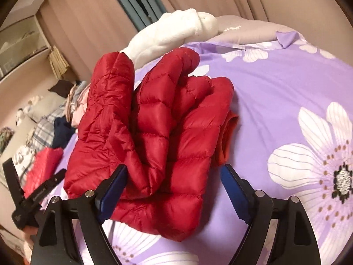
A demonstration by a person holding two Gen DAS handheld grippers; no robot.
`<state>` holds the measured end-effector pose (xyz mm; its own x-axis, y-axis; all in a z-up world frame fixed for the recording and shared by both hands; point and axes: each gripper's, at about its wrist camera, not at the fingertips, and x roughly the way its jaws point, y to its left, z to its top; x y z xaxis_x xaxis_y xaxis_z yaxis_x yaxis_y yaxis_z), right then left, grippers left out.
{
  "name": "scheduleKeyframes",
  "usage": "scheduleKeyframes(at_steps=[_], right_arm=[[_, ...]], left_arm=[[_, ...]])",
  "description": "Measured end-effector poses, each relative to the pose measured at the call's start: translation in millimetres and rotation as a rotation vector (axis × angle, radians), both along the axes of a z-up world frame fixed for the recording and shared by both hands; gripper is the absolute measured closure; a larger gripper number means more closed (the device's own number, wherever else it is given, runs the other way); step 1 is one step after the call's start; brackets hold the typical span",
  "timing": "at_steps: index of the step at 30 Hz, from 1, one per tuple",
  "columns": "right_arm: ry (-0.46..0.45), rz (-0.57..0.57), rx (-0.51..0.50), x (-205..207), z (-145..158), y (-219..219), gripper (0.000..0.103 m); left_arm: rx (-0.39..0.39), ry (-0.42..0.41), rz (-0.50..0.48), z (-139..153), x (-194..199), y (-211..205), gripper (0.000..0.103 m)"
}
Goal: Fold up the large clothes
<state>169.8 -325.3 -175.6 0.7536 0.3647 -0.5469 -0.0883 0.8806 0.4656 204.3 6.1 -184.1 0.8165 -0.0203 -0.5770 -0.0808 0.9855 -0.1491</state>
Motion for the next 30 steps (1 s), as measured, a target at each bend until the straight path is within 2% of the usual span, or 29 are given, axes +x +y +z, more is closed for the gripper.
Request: scheduleKeyframes(at_steps=[7,9,13,14,17,18,20,21,22,24,27,30], right_arm=[[-0.071,-0.026,0.019,-10,14,0,0.018],[-0.074,-0.019,0.063,-6,13,-1,0.018],[-0.089,0.057,0.235,9,17,5,0.014],[-0.089,0.060,0.232,14,19,11,0.013],[-0.096,0.052,0.106,27,19,40,0.013],[-0.100,0.061,0.101,30,16,48,0.013],[-0.128,0.075,0.110,34,13,61,0.038],[-0.149,0.048,0.076,33,15,64,0.077],[-0.185,0.003,0.038,28,20,67,0.082],[-0.262,-0.016,0.014,15,34,70,0.087],[-0.335,-0.018,0.032,-4,52,65,0.087],[-0.384,-0.062,-0.017,-18,62,57,0.087]], left_arm=[[0.019,-0.015,0.000,2,-2,-3,0.037],[0.009,-0.011,0.000,1,-2,-1,0.037],[0.006,0.007,-0.011,-2,2,-4,0.037],[0.008,0.009,-0.015,-3,2,-5,0.037],[0.007,0.013,-0.031,-4,2,-9,0.036],[0.006,0.012,-0.035,-4,2,-10,0.036],[0.019,0.018,-0.035,-5,2,-11,0.036],[0.025,0.018,-0.031,-5,3,-11,0.036],[0.026,0.016,-0.029,-5,2,-10,0.036],[0.023,0.015,-0.021,-4,2,-7,0.036],[0.000,0.012,-0.010,-3,3,-2,0.036],[-0.029,0.015,0.007,-2,4,3,0.037]])
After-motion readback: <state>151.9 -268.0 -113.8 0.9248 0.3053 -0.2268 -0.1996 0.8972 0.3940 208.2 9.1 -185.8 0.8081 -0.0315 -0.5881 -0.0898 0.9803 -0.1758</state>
